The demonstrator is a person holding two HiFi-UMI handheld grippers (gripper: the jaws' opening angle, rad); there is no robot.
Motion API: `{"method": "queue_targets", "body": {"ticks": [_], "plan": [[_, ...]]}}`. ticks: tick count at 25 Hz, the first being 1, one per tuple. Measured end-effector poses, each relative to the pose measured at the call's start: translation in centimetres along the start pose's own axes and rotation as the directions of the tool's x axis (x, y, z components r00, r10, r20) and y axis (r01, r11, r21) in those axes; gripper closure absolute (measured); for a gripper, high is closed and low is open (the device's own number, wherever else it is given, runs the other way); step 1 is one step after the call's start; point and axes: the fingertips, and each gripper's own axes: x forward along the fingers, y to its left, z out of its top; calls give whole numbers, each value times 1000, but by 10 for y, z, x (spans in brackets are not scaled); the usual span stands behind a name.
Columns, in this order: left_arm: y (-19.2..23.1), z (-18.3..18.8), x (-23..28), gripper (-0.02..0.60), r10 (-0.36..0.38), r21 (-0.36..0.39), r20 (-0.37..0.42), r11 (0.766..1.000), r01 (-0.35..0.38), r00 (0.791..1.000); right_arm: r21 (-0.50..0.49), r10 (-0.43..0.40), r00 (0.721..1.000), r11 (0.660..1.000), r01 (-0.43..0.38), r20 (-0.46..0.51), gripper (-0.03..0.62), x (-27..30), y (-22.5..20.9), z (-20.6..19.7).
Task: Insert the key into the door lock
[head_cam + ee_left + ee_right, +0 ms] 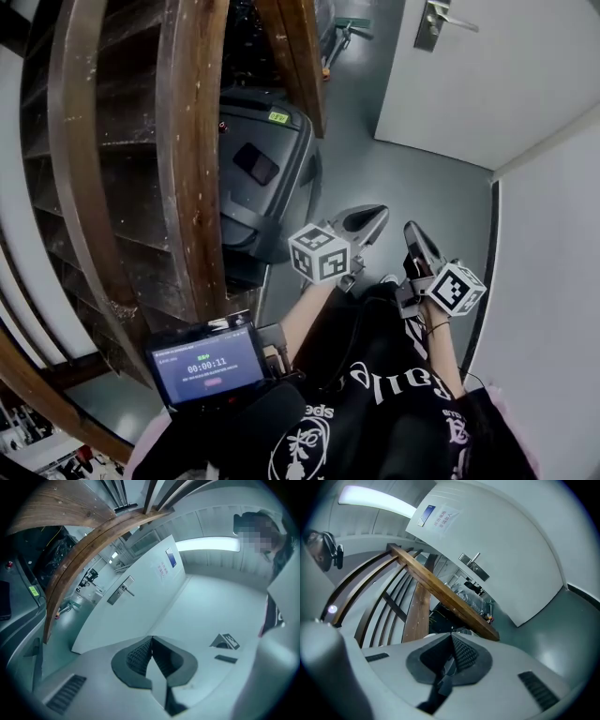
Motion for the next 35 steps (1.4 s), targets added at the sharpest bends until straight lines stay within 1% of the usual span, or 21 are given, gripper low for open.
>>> {"method": "queue_targets", "body": {"ticks": [4, 7, 10, 12, 14, 18, 21, 23, 25, 27, 31, 35], "plan": [[-25, -6, -2, 577, -27, 15, 1, 1000, 27, 1000, -12, -13, 1000, 1000, 14, 15, 576, -21, -1, 4], [-45, -13, -3, 577, -27, 25, 10, 999, 26, 1000, -28, 0, 1000, 1000, 1, 26, 576, -40, 1, 5], [-66, -21, -4, 577, 5, 54, 49, 999, -7, 999, -6, 38, 999, 999, -38, 21, 576, -64, 2, -1], [-85, -30, -5, 577, 16, 61, 70, 998, -20, 997, -17, 52, 999, 998, -52, 6, 576, -85, 2, -9], [-106, -44, -5, 577, 23, 64, 80, 998, -28, 997, -27, 60, 998, 998, -60, -11, 576, -110, -3, -16], [-145, -72, -6, 577, 63, 94, 104, 993, -73, 993, -11, 75, 997, 997, -75, -27, 576, -156, -12, -25], [-172, -94, -7, 577, 82, 122, 94, 988, -93, 992, -18, 88, 996, 996, -88, -29, 576, -189, -12, -31], [-185, -107, -9, 577, 99, 157, 77, 981, -110, 992, -32, 93, 995, 995, -94, -38, 576, -207, -13, -38], [-196, -118, -10, 577, 109, 192, 60, 974, -119, 992, -45, 96, 994, 994, -98, -44, 576, -221, -14, -44], [-207, -124, -10, 577, 116, 209, 51, 970, -124, 992, -61, 97, 994, 993, -100, -51, 576, -233, -14, -45], [-229, -129, -11, 577, 98, 237, 44, 966, -105, 994, -109, 102, 994, 988, -107, -49, 576, -253, -6, -42], [-240, -133, -21, 577, 72, 249, 50, 965, -82, 996, -134, 113, 992, 984, -119, -52, 576, -256, 6, -52]]}}
